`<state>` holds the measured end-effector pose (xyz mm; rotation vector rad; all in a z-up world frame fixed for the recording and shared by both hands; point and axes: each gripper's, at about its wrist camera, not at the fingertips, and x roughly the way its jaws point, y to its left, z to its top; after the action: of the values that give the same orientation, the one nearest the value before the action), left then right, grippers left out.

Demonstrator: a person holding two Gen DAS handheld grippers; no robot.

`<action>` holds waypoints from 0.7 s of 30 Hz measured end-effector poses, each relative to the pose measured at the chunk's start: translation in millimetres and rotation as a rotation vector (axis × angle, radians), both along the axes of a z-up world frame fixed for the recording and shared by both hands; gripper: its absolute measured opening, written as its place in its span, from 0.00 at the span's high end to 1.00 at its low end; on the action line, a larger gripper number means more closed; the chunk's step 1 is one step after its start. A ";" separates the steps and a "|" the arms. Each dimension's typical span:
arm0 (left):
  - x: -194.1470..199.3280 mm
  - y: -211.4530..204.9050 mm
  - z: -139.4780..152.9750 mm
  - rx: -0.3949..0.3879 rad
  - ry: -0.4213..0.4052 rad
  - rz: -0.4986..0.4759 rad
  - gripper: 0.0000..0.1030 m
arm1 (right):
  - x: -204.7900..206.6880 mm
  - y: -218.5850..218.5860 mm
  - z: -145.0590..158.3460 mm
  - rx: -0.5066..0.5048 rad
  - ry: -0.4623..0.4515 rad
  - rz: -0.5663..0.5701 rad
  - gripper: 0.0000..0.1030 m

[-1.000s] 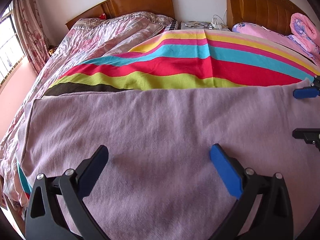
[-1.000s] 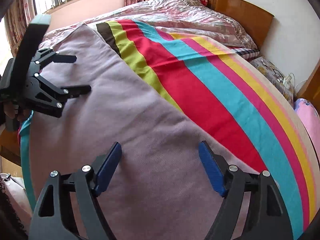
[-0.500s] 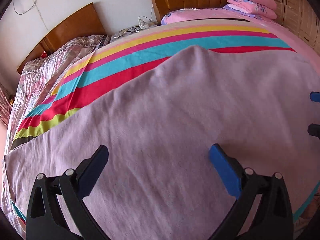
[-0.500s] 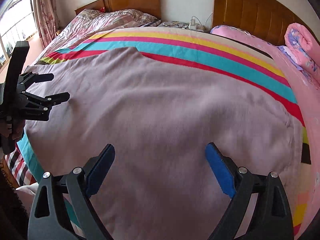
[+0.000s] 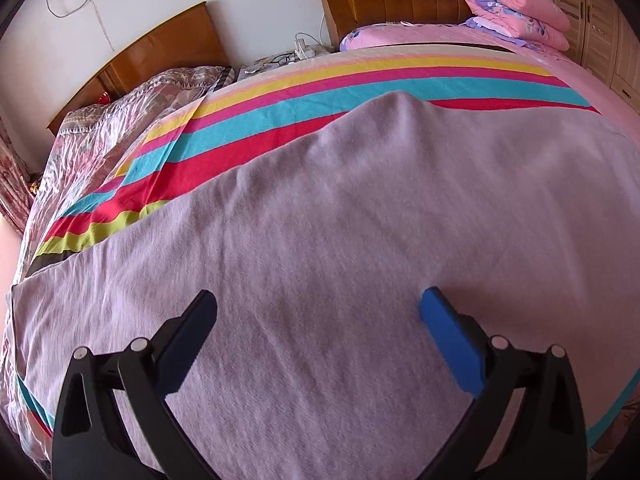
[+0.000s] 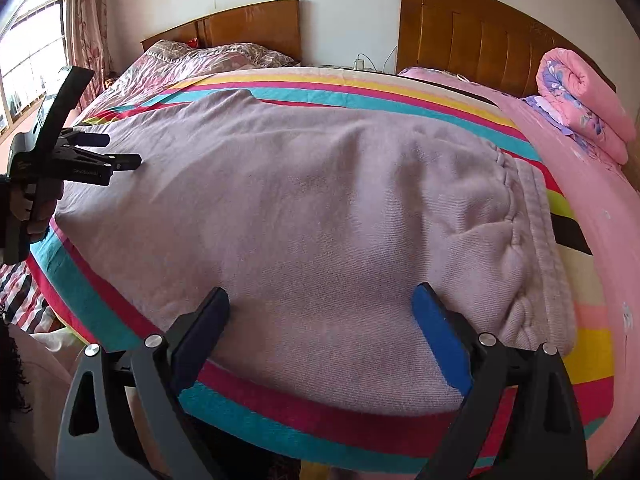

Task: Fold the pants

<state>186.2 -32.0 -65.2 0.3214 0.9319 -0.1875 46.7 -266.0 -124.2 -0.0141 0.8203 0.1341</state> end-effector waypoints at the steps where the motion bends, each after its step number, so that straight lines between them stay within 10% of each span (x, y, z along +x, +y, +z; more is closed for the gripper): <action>1: 1.1 2.4 -0.7 -0.011 0.007 0.000 0.01 | -1.4 -2.5 0.4 0.016 0.005 0.000 0.13; 16: -3.4 18.0 -4.5 -0.137 0.023 -0.023 0.01 | 18.6 9.5 11.4 -0.076 0.192 -0.051 0.13; 21: -8.4 32.2 3.5 -0.169 0.015 -0.025 0.01 | 61.1 56.7 48.0 -0.115 0.099 -0.025 0.13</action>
<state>177.8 0.2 -61.7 0.1760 0.9210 -0.2906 107.7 -209.3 -76.2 -0.1062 0.9261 0.0641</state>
